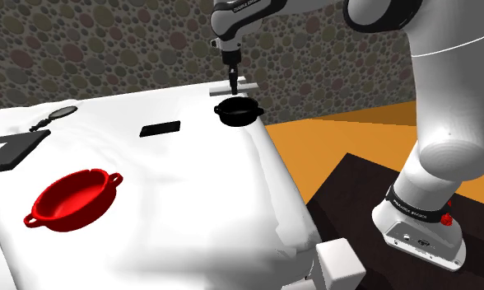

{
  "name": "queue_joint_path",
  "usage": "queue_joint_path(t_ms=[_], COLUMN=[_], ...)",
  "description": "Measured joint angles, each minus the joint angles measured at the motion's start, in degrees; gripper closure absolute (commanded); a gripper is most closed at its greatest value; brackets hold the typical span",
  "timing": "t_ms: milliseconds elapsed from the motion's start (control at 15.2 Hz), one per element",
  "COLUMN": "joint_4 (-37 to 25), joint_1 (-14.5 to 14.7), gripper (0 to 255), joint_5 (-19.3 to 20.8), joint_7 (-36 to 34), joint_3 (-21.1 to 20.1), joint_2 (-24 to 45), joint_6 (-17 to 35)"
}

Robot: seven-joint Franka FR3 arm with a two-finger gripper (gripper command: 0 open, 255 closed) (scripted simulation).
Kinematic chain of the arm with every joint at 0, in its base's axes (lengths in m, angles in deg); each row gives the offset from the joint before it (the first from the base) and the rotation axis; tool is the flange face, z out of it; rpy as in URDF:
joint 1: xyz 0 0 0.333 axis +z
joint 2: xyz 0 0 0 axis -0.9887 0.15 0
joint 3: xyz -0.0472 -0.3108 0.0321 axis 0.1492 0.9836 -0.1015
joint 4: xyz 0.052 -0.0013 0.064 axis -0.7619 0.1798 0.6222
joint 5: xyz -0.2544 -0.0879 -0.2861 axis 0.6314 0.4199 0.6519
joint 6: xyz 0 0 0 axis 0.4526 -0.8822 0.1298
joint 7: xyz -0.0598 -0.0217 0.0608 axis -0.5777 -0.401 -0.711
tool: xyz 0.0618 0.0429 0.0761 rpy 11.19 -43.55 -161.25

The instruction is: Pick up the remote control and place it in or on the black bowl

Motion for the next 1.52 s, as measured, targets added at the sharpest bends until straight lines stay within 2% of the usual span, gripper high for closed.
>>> queue_joint_path(t_ms=[264, 924, 1386, 1452, 1518], joint_4=[-1.08, 3.50, 4.15, 4.15, 4.15], joint_1=[-1.40, -1.48, -1.44, -1.44, -1.44], gripper=[255, 255, 255, 0, 0], joint_5=[-0.27, -0.33, -0.33, -0.33, -0.33], joint_7=[1.93, 2.03, 1.97, 1.97, 1.97], joint_3=[0.46, 0.45, 0.44, 0.43, 0.43], joint_2=[1.84, 3.82, 4.09, 4.09, 4.09], joint_6=[0.77, 7.34, 8.31, 8.31, 8.32])
